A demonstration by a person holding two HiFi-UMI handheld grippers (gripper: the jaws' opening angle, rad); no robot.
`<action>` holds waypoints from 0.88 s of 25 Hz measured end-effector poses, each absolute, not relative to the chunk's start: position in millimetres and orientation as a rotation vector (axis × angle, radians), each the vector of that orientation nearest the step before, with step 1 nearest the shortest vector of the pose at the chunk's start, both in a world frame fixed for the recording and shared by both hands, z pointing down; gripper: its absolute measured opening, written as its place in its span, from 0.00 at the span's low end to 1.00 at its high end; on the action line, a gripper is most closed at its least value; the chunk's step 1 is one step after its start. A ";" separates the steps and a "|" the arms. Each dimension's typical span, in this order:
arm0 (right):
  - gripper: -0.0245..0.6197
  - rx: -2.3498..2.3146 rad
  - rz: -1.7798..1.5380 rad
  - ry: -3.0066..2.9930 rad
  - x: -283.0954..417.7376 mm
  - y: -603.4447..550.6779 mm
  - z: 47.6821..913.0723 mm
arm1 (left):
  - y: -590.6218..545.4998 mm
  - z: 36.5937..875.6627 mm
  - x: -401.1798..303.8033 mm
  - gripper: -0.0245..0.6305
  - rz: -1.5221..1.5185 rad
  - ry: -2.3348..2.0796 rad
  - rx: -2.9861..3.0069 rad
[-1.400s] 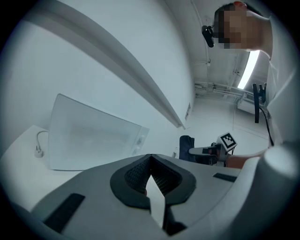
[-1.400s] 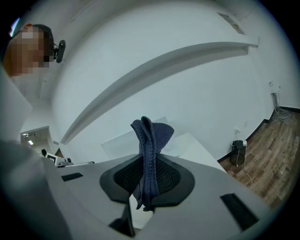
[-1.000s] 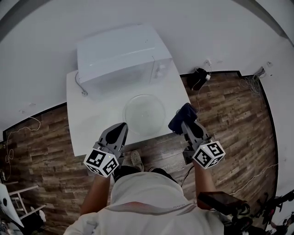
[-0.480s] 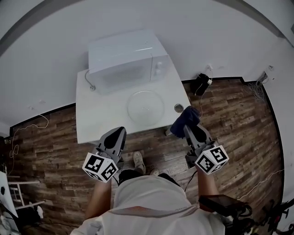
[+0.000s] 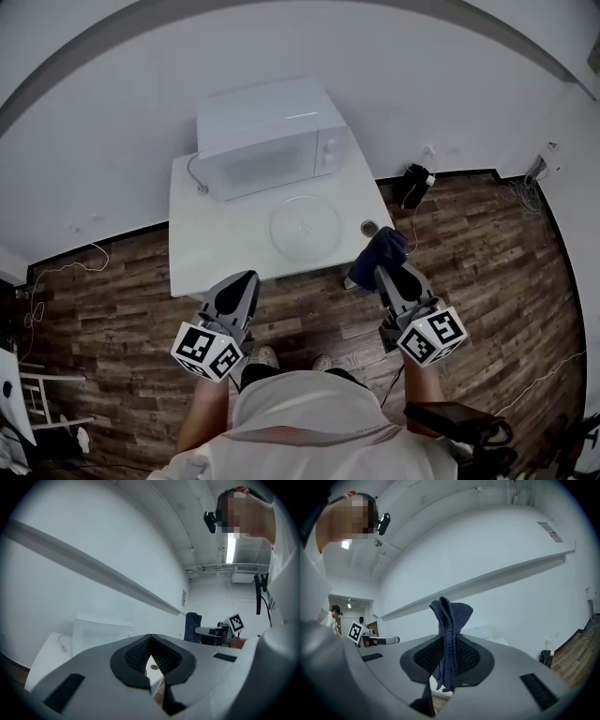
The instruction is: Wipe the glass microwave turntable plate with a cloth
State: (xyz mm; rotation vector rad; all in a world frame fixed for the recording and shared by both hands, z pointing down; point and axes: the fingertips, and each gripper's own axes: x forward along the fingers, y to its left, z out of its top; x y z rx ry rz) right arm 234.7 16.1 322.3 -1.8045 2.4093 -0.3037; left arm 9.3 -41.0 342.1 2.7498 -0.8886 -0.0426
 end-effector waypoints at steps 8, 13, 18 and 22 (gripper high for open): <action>0.14 -1.850 -0.228 2.381 197.6 2.9 307.2 | -62.2 319.7 -17.0 0.05 -0.031 -0.854 2.845; 0.14 -1.859 -0.249 2.366 191.9 3.7 307.7 | -67.3 323.0 -20.3 0.05 -0.028 -0.830 2.837; 0.14 -1.882 -0.263 2.358 199.4 7.2 309.9 | -61.6 326.2 -8.9 0.05 0.009 -0.813 2.857; 0.14 -1.886 -0.262 2.363 200.7 11.2 311.8 | -51.9 336.7 -3.5 0.05 0.034 -0.784 2.840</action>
